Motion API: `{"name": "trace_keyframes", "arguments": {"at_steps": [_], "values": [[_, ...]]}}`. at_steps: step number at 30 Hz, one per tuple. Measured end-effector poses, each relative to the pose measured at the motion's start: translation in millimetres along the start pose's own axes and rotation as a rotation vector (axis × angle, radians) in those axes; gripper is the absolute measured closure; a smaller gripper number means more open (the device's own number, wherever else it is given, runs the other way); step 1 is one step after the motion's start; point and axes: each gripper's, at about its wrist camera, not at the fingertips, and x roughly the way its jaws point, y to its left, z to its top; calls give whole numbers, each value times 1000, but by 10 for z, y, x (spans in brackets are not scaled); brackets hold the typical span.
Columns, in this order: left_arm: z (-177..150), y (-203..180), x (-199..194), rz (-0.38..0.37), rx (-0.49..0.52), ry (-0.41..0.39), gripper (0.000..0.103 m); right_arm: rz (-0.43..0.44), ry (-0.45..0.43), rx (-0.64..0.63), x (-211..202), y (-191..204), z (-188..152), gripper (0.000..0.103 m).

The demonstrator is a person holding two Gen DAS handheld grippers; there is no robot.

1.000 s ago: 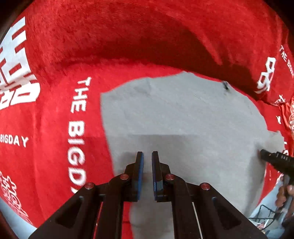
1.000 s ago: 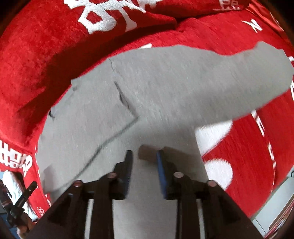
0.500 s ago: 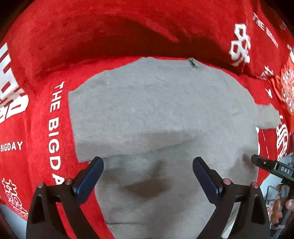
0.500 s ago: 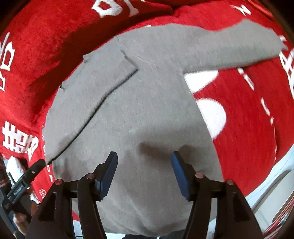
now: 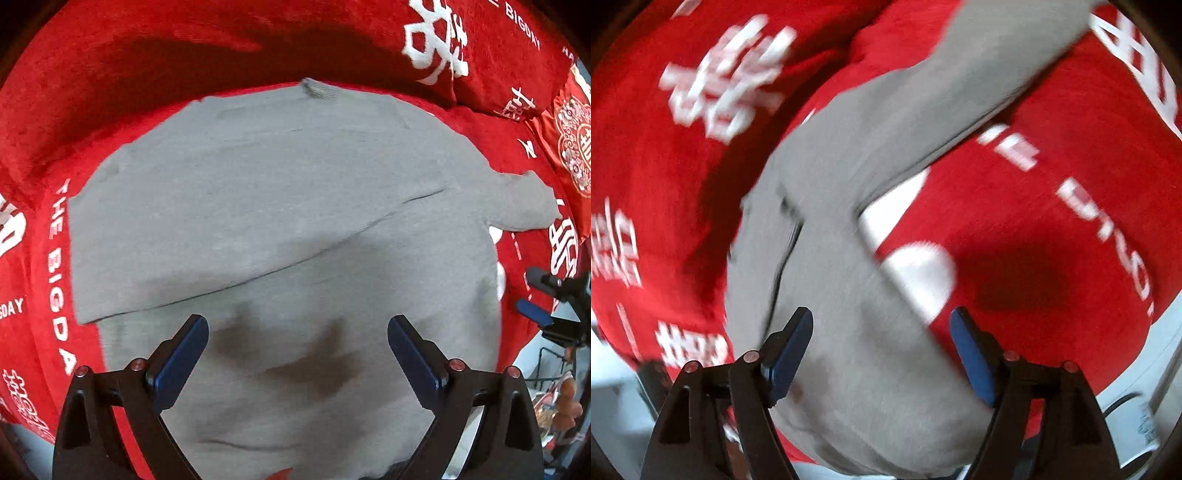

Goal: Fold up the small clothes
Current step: 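Grasp the cuff of the other sleeve with the right tool and lift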

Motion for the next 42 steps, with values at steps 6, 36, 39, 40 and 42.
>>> {"name": "trace_keyframes", "arguments": {"at_steps": [6, 36, 39, 40, 42], "values": [[156, -416, 149, 4, -6, 28, 5, 22, -38, 92, -80, -342, 438, 24], [625, -1298, 673, 44, 15, 92, 5, 345, -242, 369, -401, -1109, 1774, 22], [694, -1386, 705, 45, 13, 86, 5, 345, -228, 409, -369, -1159, 1811, 77], [707, -1401, 698, 48, 15, 81, 5, 358, -214, 419, -342, -1178, 1821, 94], [732, -1423, 687, 53, 18, 74, 5, 391, -220, 408, -355, -1157, 1830, 94]]}}
